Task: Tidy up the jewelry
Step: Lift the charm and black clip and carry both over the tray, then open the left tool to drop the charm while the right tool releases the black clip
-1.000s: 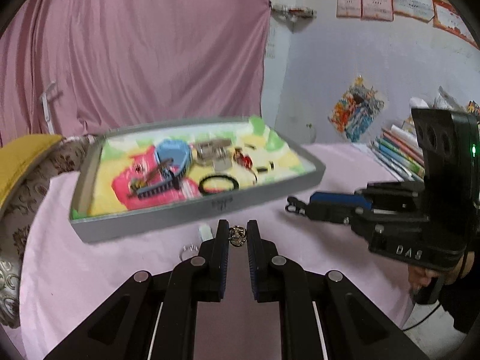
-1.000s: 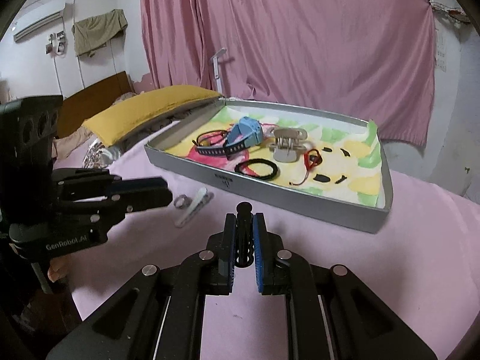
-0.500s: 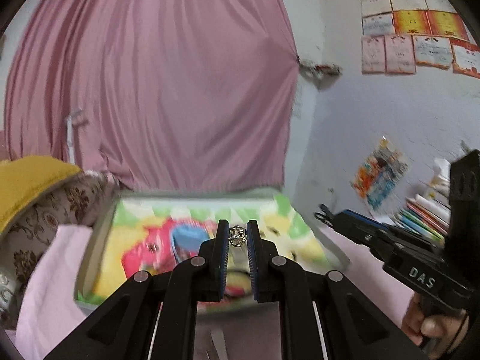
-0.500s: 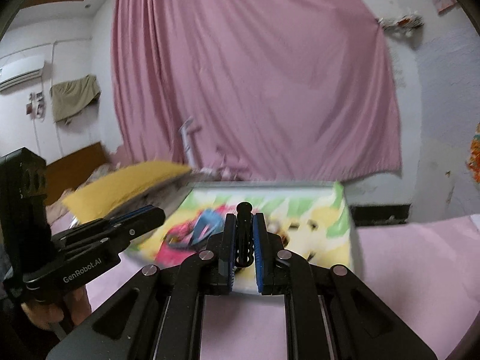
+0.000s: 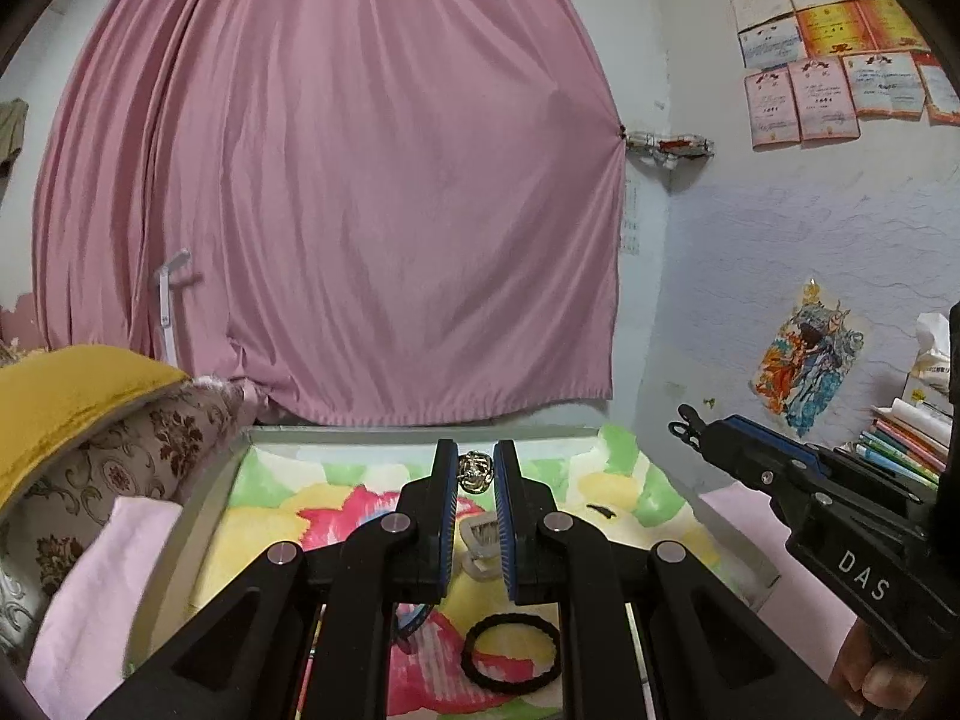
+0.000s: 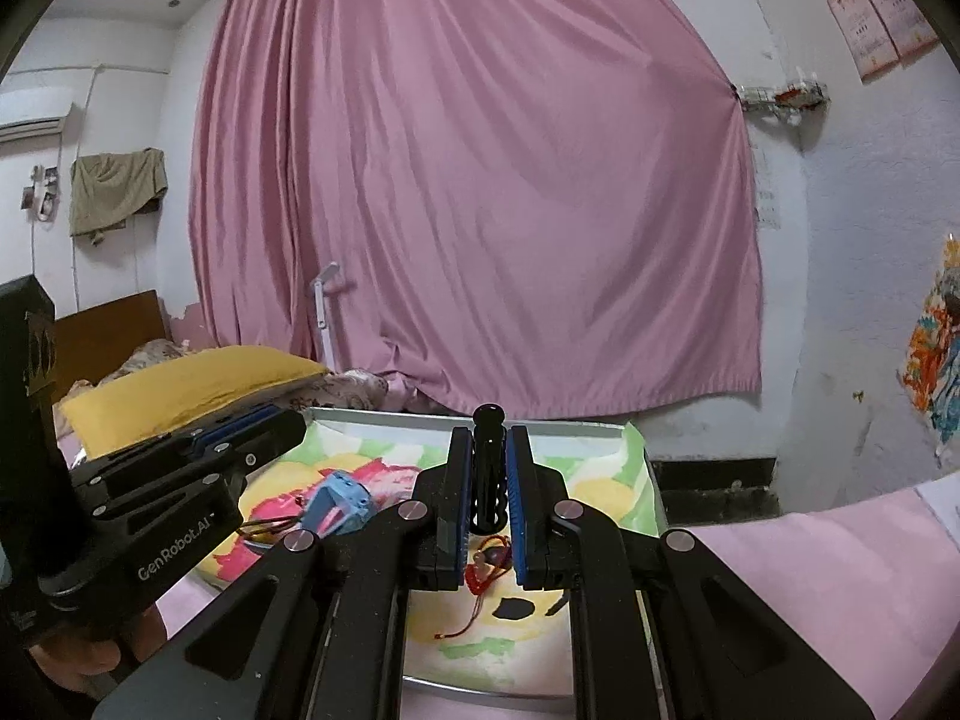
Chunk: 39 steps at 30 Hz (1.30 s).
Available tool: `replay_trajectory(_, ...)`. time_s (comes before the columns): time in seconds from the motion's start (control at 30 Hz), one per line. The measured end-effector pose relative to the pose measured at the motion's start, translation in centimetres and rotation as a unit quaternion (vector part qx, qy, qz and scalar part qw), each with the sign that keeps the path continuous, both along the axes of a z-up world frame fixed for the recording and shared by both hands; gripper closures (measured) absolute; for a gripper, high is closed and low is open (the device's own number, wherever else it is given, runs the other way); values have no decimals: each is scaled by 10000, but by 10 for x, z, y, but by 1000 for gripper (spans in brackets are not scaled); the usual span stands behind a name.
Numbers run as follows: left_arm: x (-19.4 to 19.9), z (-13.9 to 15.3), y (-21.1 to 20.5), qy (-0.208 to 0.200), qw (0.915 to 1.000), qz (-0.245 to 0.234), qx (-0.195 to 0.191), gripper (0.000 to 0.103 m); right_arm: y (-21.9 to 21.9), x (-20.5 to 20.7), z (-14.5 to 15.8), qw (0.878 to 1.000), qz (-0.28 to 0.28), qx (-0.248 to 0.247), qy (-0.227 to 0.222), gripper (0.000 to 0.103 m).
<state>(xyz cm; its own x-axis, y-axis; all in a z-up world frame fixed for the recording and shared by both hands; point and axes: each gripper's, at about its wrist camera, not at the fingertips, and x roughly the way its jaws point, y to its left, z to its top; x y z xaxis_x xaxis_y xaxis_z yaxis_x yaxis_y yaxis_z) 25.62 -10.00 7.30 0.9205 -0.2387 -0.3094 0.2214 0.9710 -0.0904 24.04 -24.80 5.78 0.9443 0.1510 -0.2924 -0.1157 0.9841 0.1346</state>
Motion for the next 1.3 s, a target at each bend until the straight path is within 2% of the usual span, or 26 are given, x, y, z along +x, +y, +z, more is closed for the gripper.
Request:
replay_trajectory(0.1,9,-4,1,337,9994,-78,-18,92,-2,12,-4,9995,-33,-1,321,93)
replay_trajectory(0.27,18,-14,-3,894,9955,-328,18,91,-5,34,-22,9937,79,44,1115,93)
replay_trajectory(0.47,27,-31,-13,1598,9855,-518,252,91,-9,44,-43,9834,322,205,1777,93)
replay_trajectory(0.83,38,-51,-12,2281,9714,-561,337,91,-5,51,-56,9754,458,143,2151,93)
replay_trajectory(1.13,45,-57,-9,2535,9653,-596,195,91,-7,56,-62,9702,532,273,2349,93)
replay_trajectory(1.23,43,-56,-7,2530,9654,-607,146,84,-11,56,-63,9699,499,367,2354,91)
replay_trajectory(1.3,43,-56,-4,2519,9657,-620,100,73,-13,54,-63,9706,471,432,2319,89)
